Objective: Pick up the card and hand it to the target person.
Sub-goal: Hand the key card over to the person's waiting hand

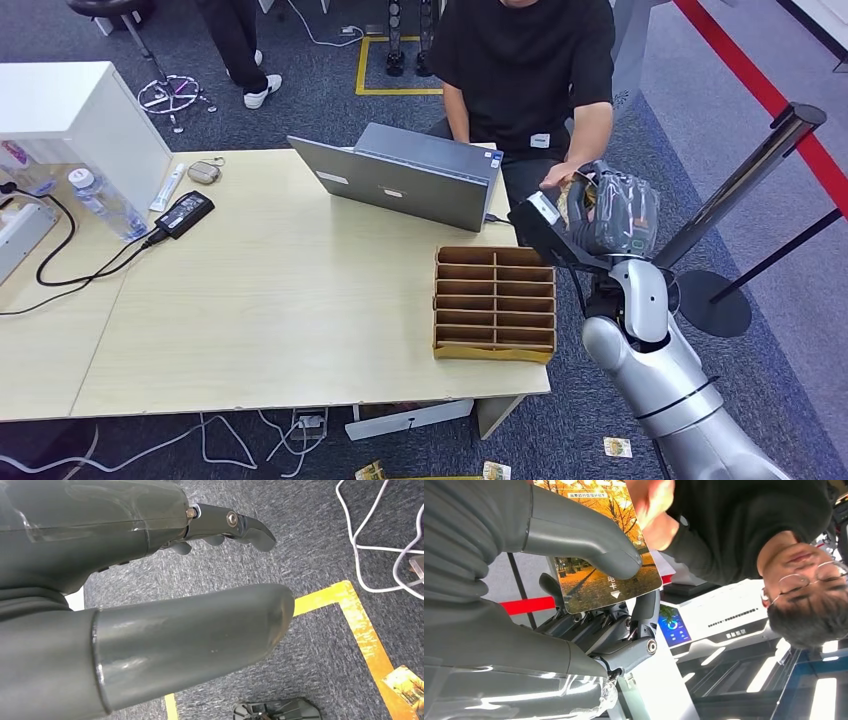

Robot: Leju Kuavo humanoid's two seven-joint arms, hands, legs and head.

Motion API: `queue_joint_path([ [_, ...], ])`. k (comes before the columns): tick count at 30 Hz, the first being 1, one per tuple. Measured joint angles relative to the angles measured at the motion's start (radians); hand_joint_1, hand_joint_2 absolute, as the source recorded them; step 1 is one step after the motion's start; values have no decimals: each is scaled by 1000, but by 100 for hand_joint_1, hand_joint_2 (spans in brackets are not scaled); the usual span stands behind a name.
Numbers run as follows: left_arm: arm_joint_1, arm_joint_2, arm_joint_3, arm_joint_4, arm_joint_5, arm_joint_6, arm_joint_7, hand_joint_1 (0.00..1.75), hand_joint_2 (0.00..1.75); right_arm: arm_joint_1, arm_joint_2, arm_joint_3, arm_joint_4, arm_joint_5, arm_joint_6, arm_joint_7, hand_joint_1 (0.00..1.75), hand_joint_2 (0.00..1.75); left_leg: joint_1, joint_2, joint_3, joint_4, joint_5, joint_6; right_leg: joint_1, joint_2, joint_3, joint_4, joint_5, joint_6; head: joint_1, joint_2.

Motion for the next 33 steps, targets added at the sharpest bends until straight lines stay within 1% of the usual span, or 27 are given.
queue_joint_path([
  [3, 0, -1, 0, 0, -1, 0, 0, 0, 0, 0, 1, -1, 13, 1, -13, -3, 150, 175, 0, 0, 0, 0, 0, 0, 0, 0, 0, 0, 0, 0, 0, 0],
  [6, 0, -2, 0, 0, -2, 0, 0, 0, 0, -1, 2, -1, 26, 1, -18, -4, 144, 175, 0, 0, 0, 0, 0, 0, 0, 0, 0, 0, 0, 0, 0, 0],
  [12, 0, -2, 0, 0, -3, 0, 3, 0, 0, -1, 3, -1, 59, 1, -25, -7, 116, 175, 0, 0, 0, 0, 0, 0, 0, 0, 0, 0, 0, 0, 0, 0],
  [13, 0, -2, 0, 0, -3, 0, 3, 0, 0, -1, 3, -1, 64, 1, -27, -9, 99, 175, 0, 0, 0, 0, 0, 0, 0, 0, 0, 0, 0, 0, 0, 0],
  [14, 0, -3, 0, 0, -3, 0, 3, 0, 0, -1, 3, -1, 69, 1, -28, -10, 77, 175, 0, 0, 0, 0, 0, 0, 0, 0, 0, 0, 0, 0, 0, 0],
  [15, 0, -3, 0, 0, -3, 0, 3, 0, 0, -1, 4, -2, 75, 1, -28, -11, 46, 175, 0, 0, 0, 0, 0, 0, 0, 0, 0, 0, 0, 0, 0, 0],
  [16, 0, -4, 0, 0, -3, 0, 3, 0, 0, -1, 4, -2, 80, 1, -28, -12, 22, 175, 0, 0, 0, 0, 0, 0, 0, 0, 0, 0, 0, 0, 0, 0],
  [17, 0, -4, -1, 0, -3, 0, 3, 0, 0, -1, 4, -2, 84, 1, -28, -12, 8, 175, 0, 0, 0, 0, 0, 0, 0, 0, 0, 0, 0, 0, 0, 0],
  [18, 0, -4, -1, 0, -3, 0, 3, 0, 0, -1, 4, -2, 88, 1, -29, -12, 0, 175, 0, 0, 0, 0, 0, 0, 0, 0, 0, 0, 0, 0, 0, 0],
  [33, 0, -5, -6, 0, -3, 0, 4, 0, 0, -1, 4, -2, 131, -1, -28, -12, 0, 175, 0, 0, 0, 0, 0, 0, 0, 0, 0, 0, 0, 0, 0, 0],
])
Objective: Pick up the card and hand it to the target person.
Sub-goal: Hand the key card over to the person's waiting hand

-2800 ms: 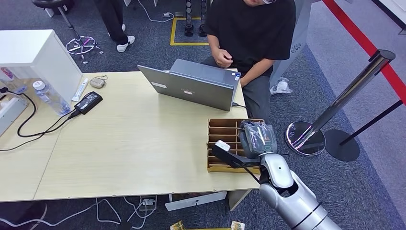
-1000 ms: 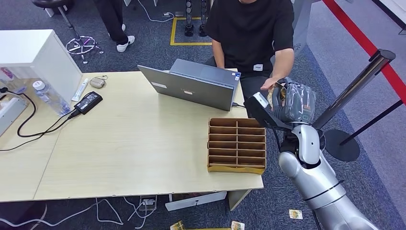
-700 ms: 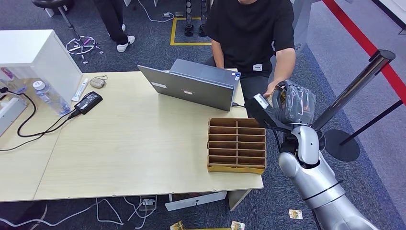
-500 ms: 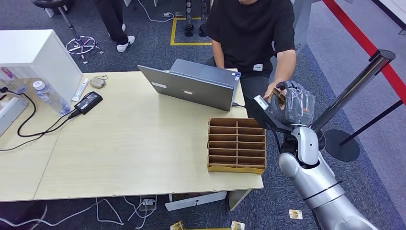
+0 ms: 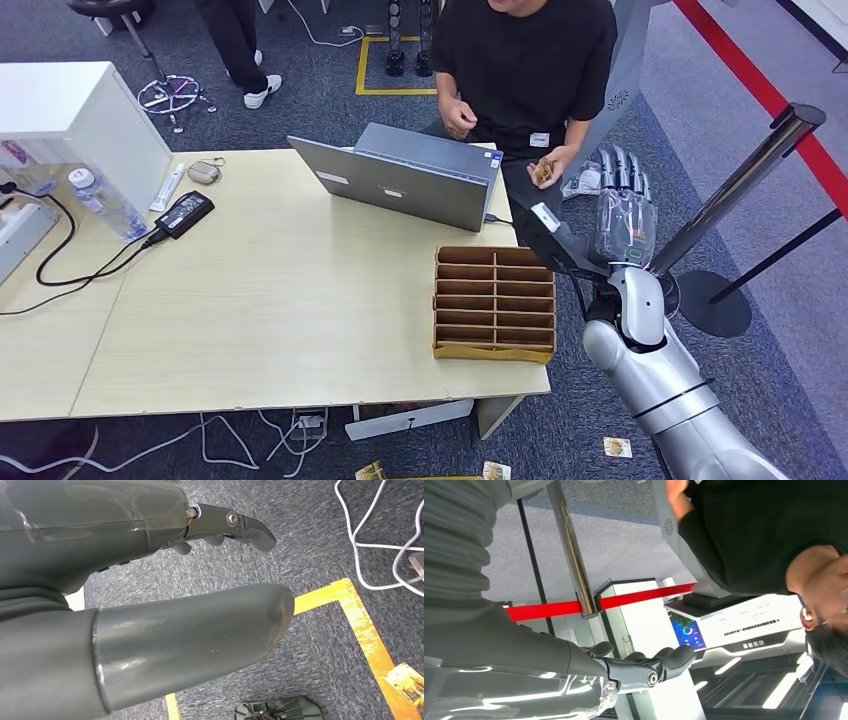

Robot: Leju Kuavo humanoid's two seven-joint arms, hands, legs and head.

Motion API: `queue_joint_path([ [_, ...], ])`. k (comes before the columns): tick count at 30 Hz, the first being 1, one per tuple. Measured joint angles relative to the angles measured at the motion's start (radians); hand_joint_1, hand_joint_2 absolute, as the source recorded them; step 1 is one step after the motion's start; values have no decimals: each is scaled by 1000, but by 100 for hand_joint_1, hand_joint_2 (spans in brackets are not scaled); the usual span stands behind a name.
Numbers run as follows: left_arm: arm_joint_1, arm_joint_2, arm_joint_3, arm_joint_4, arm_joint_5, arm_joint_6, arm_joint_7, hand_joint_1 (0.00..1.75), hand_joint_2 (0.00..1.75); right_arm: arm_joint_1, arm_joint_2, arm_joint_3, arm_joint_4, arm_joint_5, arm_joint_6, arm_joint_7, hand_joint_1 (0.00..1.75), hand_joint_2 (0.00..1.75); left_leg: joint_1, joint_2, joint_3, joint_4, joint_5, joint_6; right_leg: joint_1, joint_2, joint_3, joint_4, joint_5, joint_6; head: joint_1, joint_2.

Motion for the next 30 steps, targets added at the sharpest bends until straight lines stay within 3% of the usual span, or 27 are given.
queue_joint_path([
  [12, 0, 0, -2, 0, 1, 0, 0, 0, 0, 1, 2, 0, 21, -2, -7, 0, 0, 175, 0, 0, 0, 0, 0, 0, 0, 0, 0, 0, 0, 0, 0, 0],
  [18, 0, 0, -2, 0, 11, 1, 0, 0, 0, 24, 9, -9, 0, -15, -74, -18, 0, 175, 0, 0, 0, 0, 0, 0, 0, 0, 0, 0, 0, 0, 0, 0],
  [24, 1, 0, 0, 0, 61, 14, 6, 0, 0, 198, 82, -24, -125, -178, -201, -177, 0, 175, 1, -1, 0, 0, -1, -1, 1, -1, 0, 0, -1, -1, 0, 0],
  [30, 2, 0, 2, 0, 84, 25, 14, 0, 0, 347, 176, -39, -191, -293, -214, -336, 0, 175, 2, -1, 0, -1, -1, -2, 2, -1, 0, 0, -2, -2, 0, 0],
])
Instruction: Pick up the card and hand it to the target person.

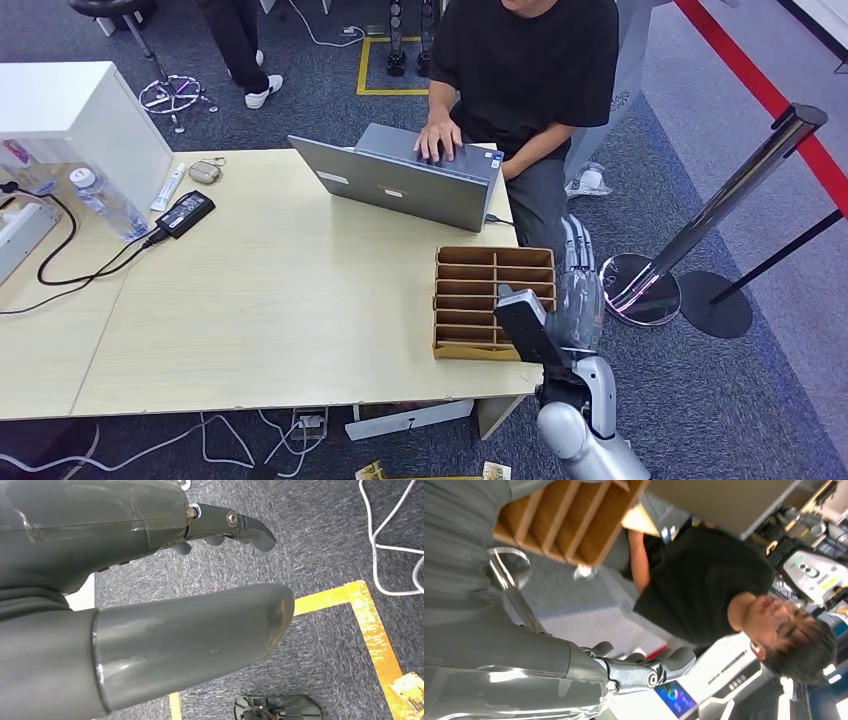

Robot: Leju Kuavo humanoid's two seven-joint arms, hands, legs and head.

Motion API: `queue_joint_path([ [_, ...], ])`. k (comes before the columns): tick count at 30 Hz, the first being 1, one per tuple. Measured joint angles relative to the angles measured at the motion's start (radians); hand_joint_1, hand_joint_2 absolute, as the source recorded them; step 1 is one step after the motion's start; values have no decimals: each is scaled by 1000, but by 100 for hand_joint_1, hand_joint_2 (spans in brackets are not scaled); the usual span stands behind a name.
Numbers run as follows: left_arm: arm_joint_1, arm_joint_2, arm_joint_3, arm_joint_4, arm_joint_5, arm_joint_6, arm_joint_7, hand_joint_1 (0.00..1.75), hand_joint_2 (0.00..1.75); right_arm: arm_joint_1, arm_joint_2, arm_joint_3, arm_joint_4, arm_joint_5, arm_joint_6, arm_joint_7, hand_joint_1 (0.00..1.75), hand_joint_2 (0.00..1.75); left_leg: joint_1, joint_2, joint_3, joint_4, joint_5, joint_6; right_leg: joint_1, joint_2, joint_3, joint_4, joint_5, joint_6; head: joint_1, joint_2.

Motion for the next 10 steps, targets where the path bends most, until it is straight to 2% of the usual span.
queue_joint_path([
  [5, 0, 0, 4, 0, 10, 2, 1, 0, 0, 77, 52, -9, -33, -33, 0, -22, 0, 175, 0, 2, 1, 0, 0, 0, 0, 2, 0, 0, 0, 0, 0, 0],
  [10, 0, 0, 7, 0, 12, 3, 6, 0, 0, 119, 76, -9, -62, -61, 0, -17, 0, 175, 0, 2, 0, 0, 0, 0, 0, 2, 0, 0, 0, 0, 0, 0],
])
